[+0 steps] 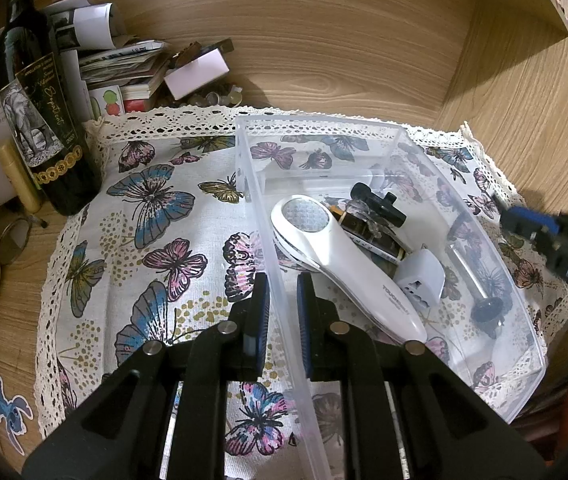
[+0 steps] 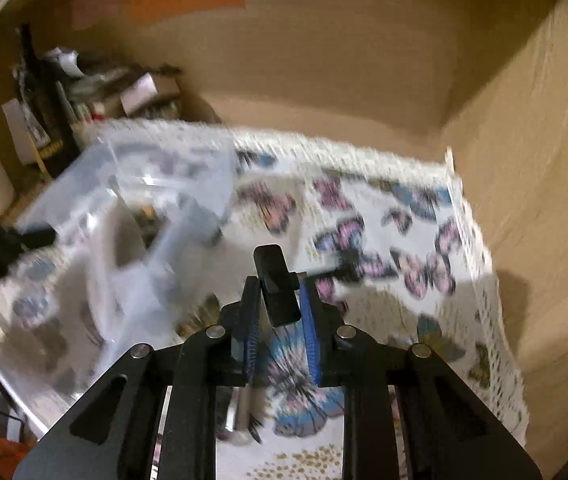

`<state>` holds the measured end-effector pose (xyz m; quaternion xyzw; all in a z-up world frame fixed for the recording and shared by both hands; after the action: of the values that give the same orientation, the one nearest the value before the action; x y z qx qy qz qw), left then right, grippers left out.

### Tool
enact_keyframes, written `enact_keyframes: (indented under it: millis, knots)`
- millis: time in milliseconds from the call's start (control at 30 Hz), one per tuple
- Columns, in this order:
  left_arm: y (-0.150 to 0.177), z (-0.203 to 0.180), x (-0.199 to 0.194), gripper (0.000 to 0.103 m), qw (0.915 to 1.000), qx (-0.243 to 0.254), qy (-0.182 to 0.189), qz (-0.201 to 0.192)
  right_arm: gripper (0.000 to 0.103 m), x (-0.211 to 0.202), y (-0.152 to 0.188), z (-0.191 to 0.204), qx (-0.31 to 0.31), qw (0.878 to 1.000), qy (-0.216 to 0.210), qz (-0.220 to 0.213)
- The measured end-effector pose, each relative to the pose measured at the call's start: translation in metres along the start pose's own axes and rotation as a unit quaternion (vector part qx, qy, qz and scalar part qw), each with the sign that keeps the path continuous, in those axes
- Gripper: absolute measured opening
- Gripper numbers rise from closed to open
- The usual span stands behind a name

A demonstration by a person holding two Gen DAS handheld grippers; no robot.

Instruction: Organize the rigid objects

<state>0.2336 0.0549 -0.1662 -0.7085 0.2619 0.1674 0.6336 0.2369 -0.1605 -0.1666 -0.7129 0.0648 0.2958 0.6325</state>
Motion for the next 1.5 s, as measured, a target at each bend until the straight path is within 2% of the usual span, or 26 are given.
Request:
enact_keyframes:
  millis: [133,333,567,800,1033,1267,1500]
  knots:
    - [0.000,0.000,0.000,0.013,1.0000,0.000,0.000,0.000,0.018,-0.007,-0.025,0.019,-0.017,0.999,-0.017,-0.031]
    - [0.000,0.000,0.000,0.013,1.0000,0.001,0.000,0.000,0.018,-0.005,-0.045,0.050,-0.044,0.997,-0.047,-0.049]
    - [0.001,0.002,-0.001,0.013,1.0000,0.000,0.002,0.000,0.018,0.011,-0.040,0.085,-0.083,0.993,-0.078,-0.028]
    - [0.001,0.003,-0.001,0.013,1.0000,0.000,0.002,0.000,0.018,0.027,-0.028,0.103,-0.100,0.990,-0.098,0.007]
    - [0.001,0.002,-0.001,0.013,1.0000,0.000,0.002,0.000,0.019,0.039,-0.018,0.113,-0.111,0.986,-0.115,0.039]
    - [0.001,0.002,-0.001,0.013,1.0000,0.000,0.002,0.000,0.022,0.036,-0.019,0.112,-0.106,0.987,-0.114,0.032]
    - [0.001,0.002,-0.001,0.013,1.0000,0.001,0.002,0.000,0.024,0.015,-0.033,0.094,-0.082,0.992,-0.096,-0.001]
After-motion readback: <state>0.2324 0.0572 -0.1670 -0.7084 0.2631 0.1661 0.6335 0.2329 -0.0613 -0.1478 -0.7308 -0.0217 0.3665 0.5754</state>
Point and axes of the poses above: each gripper's, at about its wrist camera, not at the fingertips, and x roughly the way its jaws point, z to its left, y to its underside, the point moved 8 cm from there along x, roughly the way its jaws point, and after that the axes turned 13 degrees about -z, right-handed, at the moved point
